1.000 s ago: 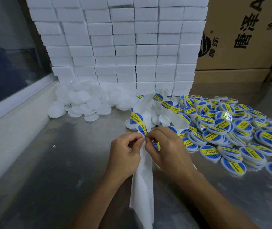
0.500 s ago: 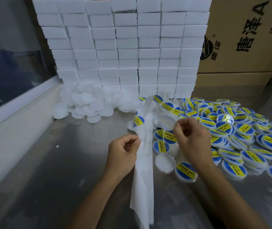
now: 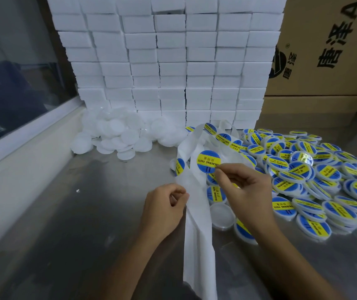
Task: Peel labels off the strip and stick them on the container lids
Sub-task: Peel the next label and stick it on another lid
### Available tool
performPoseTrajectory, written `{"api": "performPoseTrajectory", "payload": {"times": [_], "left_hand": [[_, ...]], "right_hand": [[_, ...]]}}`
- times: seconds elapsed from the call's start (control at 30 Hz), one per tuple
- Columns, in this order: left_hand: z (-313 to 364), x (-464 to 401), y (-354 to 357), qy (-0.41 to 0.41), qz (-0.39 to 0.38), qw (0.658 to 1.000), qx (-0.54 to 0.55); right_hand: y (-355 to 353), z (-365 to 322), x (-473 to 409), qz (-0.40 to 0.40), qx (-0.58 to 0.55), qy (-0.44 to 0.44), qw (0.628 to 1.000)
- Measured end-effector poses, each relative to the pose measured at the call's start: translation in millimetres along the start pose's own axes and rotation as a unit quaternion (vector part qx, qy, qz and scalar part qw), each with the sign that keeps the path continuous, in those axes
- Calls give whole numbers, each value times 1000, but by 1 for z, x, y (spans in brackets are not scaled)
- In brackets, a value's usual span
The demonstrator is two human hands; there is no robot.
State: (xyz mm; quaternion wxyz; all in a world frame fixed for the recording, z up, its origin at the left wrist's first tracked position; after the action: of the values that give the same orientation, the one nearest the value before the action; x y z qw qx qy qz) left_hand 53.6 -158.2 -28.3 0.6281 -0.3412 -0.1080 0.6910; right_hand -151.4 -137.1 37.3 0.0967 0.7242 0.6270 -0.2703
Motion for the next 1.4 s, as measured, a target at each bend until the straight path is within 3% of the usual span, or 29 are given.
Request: {"api": "performPoseTrajectory", "payload": {"times": [0.17,0.3,0.4,0.63,0.77,0.93,1.07,1.23,1.4], "left_hand": [[15,2,8,54,-44,994,-87],[-7,-11,-16,-16,38,998,-42],[-36,-35,-41,-84,84,986,-116],[-96,-92,-65,-162,-13,943,-292],[-103,-105,-67,-175,-42,926,-331],[-90,-104,-82,-162,34,947,-275],[-75,-98,-76,-119,19,936,-332],[-58,-80,-67,-105,41,938,-327],[-26,-42,-59,-90,141,983,-79]], "right_hand": [[24,16,5,-31,-91,54,994],[25,27,5,-21,-125,94,988],[13,24,3,0,-126,88,988],[3,18,-2,18,-109,82,990],[-2,21,-3,25,-103,83,991],[-6,21,-3,30,-94,82,992],[-7,19,-3,36,-102,82,991],[-7,16,-2,30,-113,80,990],[-1,13,-1,12,-113,73,991]]}}
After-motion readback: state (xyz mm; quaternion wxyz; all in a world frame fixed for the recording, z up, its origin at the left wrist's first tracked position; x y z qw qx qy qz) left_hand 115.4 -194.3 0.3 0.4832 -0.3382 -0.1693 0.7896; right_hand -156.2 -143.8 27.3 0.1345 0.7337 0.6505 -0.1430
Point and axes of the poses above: each hand's wrist, its own x-axis away from the middle knuckle, its own y-axis out of the palm, z = x × y, the point moved 10 cm from there along -x, towards the middle knuckle, and after that the axes turned 8 degrees about -z, right-handed, at the moved point
